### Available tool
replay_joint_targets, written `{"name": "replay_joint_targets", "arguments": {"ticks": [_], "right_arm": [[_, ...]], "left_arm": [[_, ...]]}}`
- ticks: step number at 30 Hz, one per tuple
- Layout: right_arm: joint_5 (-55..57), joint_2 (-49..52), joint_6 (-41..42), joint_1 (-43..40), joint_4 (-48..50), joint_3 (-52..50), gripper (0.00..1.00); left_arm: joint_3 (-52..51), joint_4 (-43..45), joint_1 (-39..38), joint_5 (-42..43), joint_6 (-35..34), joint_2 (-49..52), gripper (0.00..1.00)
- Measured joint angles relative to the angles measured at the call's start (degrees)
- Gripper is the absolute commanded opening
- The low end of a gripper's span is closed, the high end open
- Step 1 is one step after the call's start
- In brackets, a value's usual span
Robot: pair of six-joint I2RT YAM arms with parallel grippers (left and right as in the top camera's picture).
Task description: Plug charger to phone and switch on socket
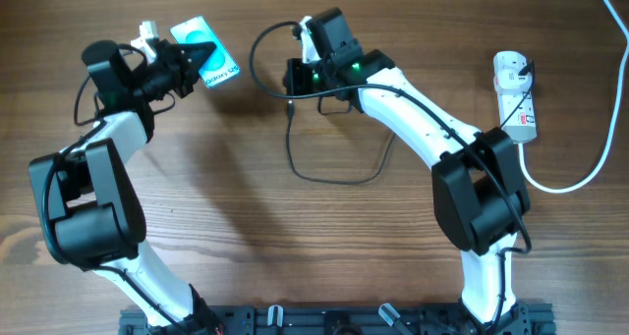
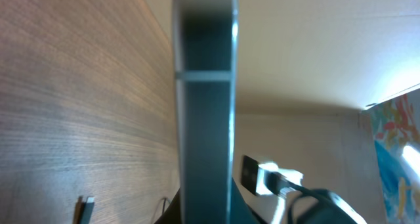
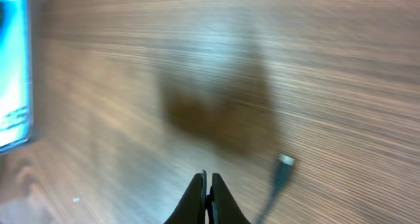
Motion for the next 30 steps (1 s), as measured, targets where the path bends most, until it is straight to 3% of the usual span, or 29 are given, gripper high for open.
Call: {"name": "replay_joint_targets", "arguments": {"ticks": [3,6,13,16,18,24,30], "right_arm": [[-0.2,0.0,-0.2,0.9,-2.0,2.0,0.06],[0.5,0.0,-1.9,1.2,-6.6,2.9,0.29],[3.5,0.0,-5.9,1.2,-16.8,3.0,0.45],[5.3,0.0,-6.8,1.3,-20.2,3.0,0.72],[5.9,0.0,-6.6,1.3,-21.6,3.0,0.80],[7.7,-1.2,-5.7,0.9,-27.2,3.0,0.83],[10.9,-10.6,-6.0,-1.7,-30.1,3.0,0.83]], "left_arm": [[1.8,-1.2,0.5,0.1,0.3,0.0,0.04],[2.4,-1.3,1.4,0.7,0.3,0.0,0.04],[2.4,-5.3,2.4,2.1,2.1,0.0,0.04],[2.4,-7.6,2.4,2.5,3.3,0.0,0.04],[2.4,-9.2,2.4,2.7,4.1,0.0,0.04],[2.6,-17.1,0.4,4.5,10.4,0.0,0.04],[2.6,-23.2,-6.6,3.4,16.9,0.0,0.04]]}}
